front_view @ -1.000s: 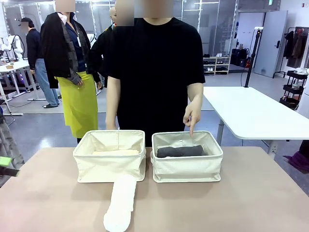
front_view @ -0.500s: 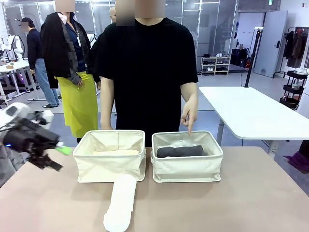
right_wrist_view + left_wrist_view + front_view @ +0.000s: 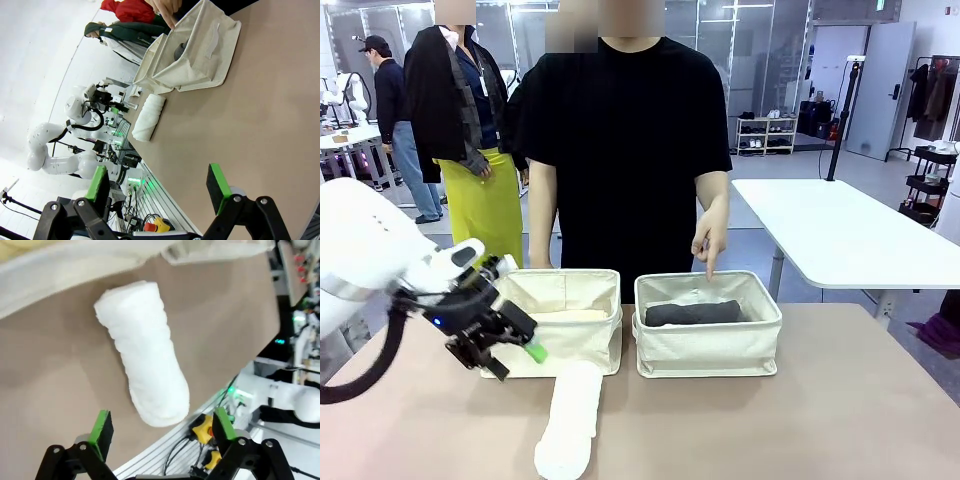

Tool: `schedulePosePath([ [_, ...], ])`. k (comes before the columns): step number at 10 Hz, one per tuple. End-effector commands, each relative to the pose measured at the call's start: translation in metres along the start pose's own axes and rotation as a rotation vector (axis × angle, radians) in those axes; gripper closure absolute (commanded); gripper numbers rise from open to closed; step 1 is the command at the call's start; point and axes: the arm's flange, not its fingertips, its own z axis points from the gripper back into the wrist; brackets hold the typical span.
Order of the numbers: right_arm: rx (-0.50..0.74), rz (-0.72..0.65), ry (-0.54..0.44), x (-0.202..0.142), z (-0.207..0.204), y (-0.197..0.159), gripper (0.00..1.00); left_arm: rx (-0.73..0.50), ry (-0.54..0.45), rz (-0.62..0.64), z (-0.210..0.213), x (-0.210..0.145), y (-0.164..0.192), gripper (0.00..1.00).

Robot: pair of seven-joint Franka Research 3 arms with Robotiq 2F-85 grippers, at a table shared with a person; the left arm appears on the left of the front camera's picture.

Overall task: Divide the towels into two baskets.
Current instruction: Pick up one hotel-folded towel from the bottom of the table and place it in the Fabric basket indicated by the person.

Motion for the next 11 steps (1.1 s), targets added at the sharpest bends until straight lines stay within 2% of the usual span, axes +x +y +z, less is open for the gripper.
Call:
schedulePosePath([
  [1,-0.002,-0.026,-0.002,0.000,0.000,0.005,0.02,-0.031,-0.031,0.015,0.021,0.002,0.008,0.00],
  [6,-0.002,-0.026,-0.002,0.000,0.000,0.005,0.02,-0.024,-0.040,0.027,0.019,0.005,0.013,0.00],
  [7,-0.002,-0.026,-0.002,0.000,0.000,0.005,0.02,0.052,-0.035,0.064,0.011,0.010,0.004,0.00],
  [8,-0.002,-0.026,-0.002,0.000,0.000,0.005,0.02,0.068,-0.036,0.134,-0.002,0.015,-0.006,0.00],
  [11,-0.002,-0.026,-0.002,0.000,0.000,0.005,0.02,0.197,-0.058,0.183,-0.030,0.016,-0.025,0.00],
])
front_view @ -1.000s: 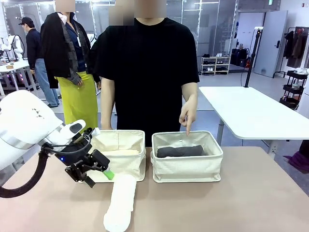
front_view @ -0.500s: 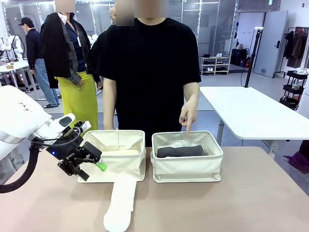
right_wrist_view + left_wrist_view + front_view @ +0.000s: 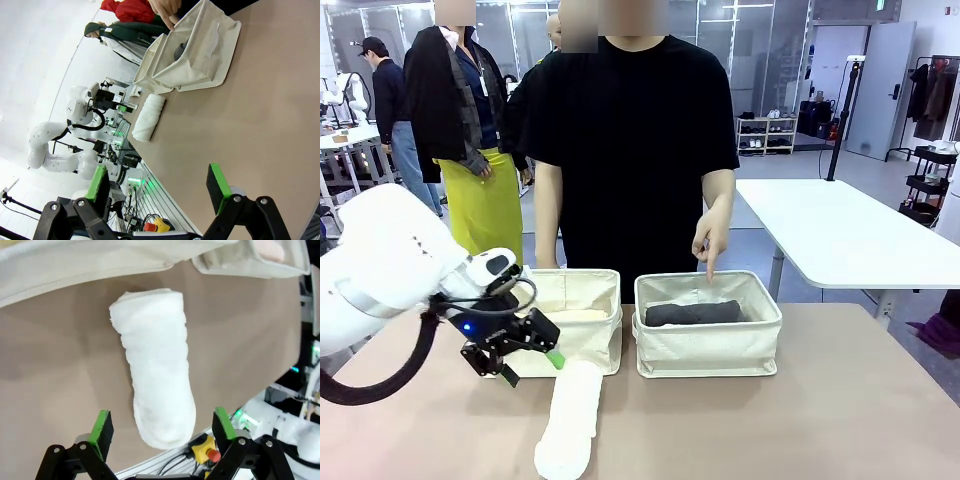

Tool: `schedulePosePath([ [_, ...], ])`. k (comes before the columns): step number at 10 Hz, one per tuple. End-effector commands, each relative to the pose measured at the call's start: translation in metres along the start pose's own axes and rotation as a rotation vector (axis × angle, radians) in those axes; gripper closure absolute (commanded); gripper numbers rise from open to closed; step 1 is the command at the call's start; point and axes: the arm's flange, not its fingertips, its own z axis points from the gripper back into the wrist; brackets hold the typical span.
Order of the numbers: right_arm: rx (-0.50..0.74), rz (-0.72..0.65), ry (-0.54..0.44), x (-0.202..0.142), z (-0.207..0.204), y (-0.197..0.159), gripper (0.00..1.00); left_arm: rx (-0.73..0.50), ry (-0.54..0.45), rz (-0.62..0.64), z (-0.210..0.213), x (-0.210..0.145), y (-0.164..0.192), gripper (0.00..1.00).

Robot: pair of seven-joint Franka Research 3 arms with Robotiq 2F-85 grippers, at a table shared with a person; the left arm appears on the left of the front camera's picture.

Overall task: Divide the towels into two baskets.
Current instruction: Pick up one hotel-folded towel from the bottom of the table and place it in the Fabric basket indicated by the person.

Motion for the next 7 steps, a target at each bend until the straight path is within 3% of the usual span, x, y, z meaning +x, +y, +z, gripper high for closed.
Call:
schedulePosePath([
  [1,-0.002,-0.026,-0.002,0.000,0.000,0.005,0.02,0.094,-0.008,0.019,-0.013,0.003,-0.014,0.00],
  [7,-0.002,-0.026,-0.002,0.000,0.000,0.005,0.02,0.243,-0.063,0.142,-0.071,-0.004,-0.049,0.00],
])
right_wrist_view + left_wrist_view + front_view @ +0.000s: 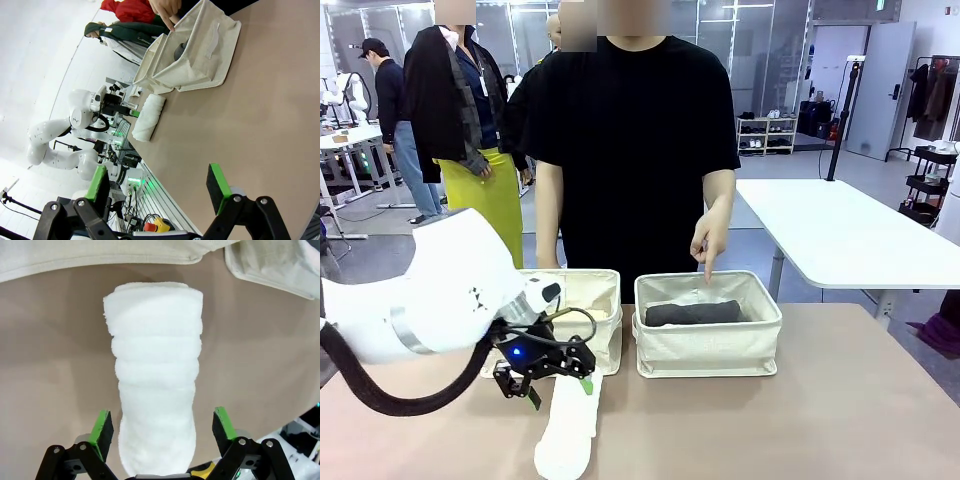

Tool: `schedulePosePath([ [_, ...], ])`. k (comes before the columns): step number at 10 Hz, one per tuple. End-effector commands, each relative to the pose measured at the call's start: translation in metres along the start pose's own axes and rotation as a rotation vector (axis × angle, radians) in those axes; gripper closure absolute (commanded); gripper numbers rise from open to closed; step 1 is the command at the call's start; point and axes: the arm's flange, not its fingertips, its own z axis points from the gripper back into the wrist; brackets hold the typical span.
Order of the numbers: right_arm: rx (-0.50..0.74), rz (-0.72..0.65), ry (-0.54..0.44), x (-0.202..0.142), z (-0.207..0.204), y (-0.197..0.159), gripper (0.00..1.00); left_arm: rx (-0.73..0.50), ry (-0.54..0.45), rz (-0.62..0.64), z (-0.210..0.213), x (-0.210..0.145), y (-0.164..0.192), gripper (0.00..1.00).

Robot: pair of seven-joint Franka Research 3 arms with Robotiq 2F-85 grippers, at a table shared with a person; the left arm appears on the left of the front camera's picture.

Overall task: Divide the towels into two baskets.
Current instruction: Pick up one hotel-folded towel from the bottom of the table and place it in the Fabric basket indicated by the person.

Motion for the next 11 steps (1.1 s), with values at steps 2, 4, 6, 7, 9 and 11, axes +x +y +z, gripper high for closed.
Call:
schedulePosePath([
  [2,-0.002,-0.026,-0.002,0.000,0.000,0.005,0.02,0.111,-0.037,0.062,-0.024,0.005,-0.020,0.00],
  [4,-0.002,-0.026,-0.002,0.000,0.000,0.005,0.02,0.125,-0.016,0.038,-0.037,0.006,-0.024,0.00],
  [6,-0.002,-0.026,-0.002,0.000,0.000,0.005,0.02,0.166,0.006,0.012,-0.047,0.007,-0.025,0.00],
  [7,-0.002,-0.026,-0.002,0.000,0.000,0.005,0.02,0.183,0.013,-0.010,-0.051,0.007,-0.026,0.00],
  [9,-0.002,-0.026,-0.002,0.000,0.000,0.005,0.02,0.206,0.030,-0.033,-0.056,0.010,-0.024,0.19],
  [11,-0.002,-0.026,-0.002,0.000,0.000,0.005,0.02,0.219,0.030,-0.043,-0.056,0.010,-0.024,0.38],
])
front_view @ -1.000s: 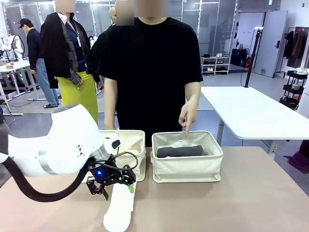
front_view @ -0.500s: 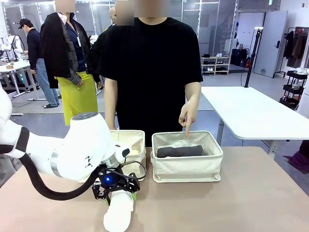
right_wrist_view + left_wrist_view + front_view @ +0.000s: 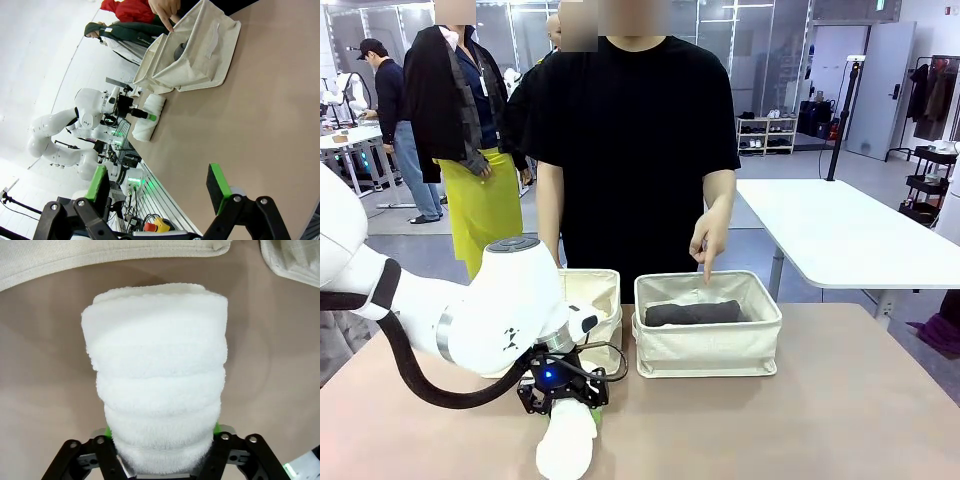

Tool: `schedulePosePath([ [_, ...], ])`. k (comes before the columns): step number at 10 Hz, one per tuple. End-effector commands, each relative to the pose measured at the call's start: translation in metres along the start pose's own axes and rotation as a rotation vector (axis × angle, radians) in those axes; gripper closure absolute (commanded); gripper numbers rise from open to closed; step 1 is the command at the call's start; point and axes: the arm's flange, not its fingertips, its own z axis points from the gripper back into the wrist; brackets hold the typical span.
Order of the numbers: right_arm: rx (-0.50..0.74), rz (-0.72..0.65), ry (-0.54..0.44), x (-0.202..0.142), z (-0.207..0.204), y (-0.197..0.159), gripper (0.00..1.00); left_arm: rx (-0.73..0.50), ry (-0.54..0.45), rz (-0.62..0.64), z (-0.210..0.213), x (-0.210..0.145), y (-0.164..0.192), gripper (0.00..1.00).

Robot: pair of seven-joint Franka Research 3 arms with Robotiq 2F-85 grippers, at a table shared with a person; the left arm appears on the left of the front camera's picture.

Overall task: Divide the towels into two baskets.
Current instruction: Pick up one hotel-folded towel from the bottom of the table and place it in the Fabric basket indicated by the person.

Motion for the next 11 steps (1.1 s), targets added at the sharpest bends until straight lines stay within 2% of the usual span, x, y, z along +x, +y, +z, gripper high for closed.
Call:
schedulePosePath([
  [1,-0.002,-0.026,-0.002,0.000,0.000,0.005,0.02,0.046,0.005,0.013,0.003,0.001,-0.005,0.47],
  [3,-0.002,-0.026,-0.002,0.000,0.000,0.005,0.02,0.038,0.010,-0.073,0.027,-0.007,-0.014,0.66],
  [4,-0.002,-0.026,-0.002,0.000,0.000,0.005,0.02,0.083,0.010,-0.155,0.048,-0.013,-0.022,0.71],
  [6,-0.002,-0.026,-0.002,0.000,0.000,0.005,0.02,0.139,0.029,-0.348,0.090,-0.023,-0.038,0.71],
  [7,-0.002,-0.026,-0.002,0.000,0.000,0.005,0.02,0.159,0.047,-0.505,0.104,-0.024,-0.045,0.71],
  [9,-0.002,-0.026,-0.002,0.000,0.000,0.005,0.02,0.125,0.027,-0.764,0.124,-0.013,-0.059,0.71],
  [11,-0.002,-0.026,-0.002,0.000,0.000,0.005,0.02,0.145,-0.009,-0.951,0.137,0.010,-0.086,0.71],
])
